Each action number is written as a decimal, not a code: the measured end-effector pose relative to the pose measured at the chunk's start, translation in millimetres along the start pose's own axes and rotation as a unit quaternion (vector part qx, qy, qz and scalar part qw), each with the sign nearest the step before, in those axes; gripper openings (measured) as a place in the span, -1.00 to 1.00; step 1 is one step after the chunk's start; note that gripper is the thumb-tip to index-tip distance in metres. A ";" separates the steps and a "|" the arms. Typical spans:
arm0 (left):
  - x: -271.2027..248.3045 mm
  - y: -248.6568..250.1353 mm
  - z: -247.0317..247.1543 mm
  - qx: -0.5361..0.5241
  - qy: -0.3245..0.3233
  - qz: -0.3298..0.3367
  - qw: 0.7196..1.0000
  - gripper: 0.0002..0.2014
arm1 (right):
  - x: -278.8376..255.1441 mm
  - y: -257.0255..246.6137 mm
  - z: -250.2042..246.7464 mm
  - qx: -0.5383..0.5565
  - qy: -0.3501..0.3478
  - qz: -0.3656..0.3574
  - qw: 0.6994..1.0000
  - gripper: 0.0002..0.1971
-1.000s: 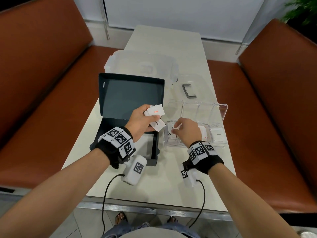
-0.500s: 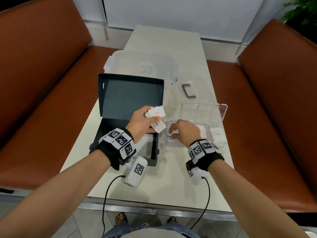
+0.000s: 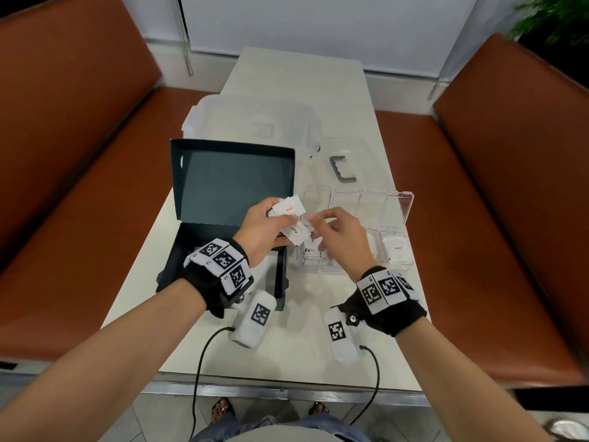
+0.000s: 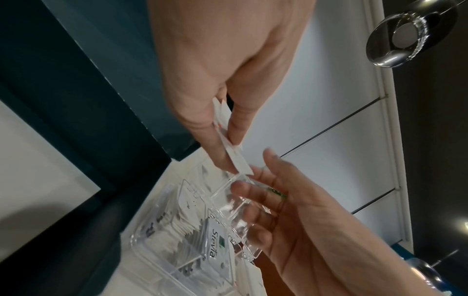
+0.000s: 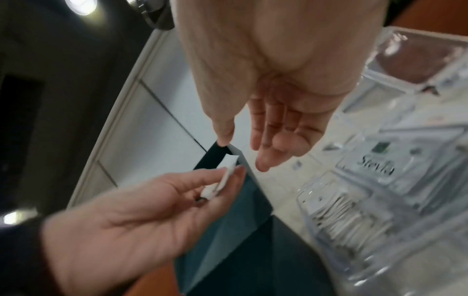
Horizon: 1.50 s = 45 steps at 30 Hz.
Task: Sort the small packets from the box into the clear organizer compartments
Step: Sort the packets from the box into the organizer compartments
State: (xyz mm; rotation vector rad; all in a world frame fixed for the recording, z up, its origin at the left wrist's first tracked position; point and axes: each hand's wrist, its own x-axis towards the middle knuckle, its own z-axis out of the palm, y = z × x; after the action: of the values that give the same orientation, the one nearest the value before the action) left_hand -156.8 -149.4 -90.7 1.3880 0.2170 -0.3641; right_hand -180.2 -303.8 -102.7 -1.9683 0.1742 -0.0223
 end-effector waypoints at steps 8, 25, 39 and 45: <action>4.0 2.4 12.7 -0.002 0.012 0.015 1.000 -0.72 | -0.4 2.2 -12.7 0.077 -0.040 0.057 0.995 -0.81; 4.0 1.2 -6.1 -0.049 0.005 0.002 0.999 -0.71 | 14.9 23.6 5.0 0.030 0.059 0.146 0.987 -0.94; -1.3 1.4 -6.0 -0.053 0.003 -0.003 0.999 -0.71 | 22.5 31.5 11.9 -0.235 0.049 0.060 0.969 -0.90; -3.9 3.0 -6.4 -0.063 -0.001 -0.012 0.998 -0.71 | 17.4 33.9 11.8 -0.371 -0.027 -0.064 0.926 -0.86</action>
State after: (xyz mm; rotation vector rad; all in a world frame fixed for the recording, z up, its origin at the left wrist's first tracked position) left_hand -158.8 -142.2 -87.6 1.2610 0.2513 -0.3652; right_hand -165.7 -308.3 -139.6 -2.7336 0.0107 0.0155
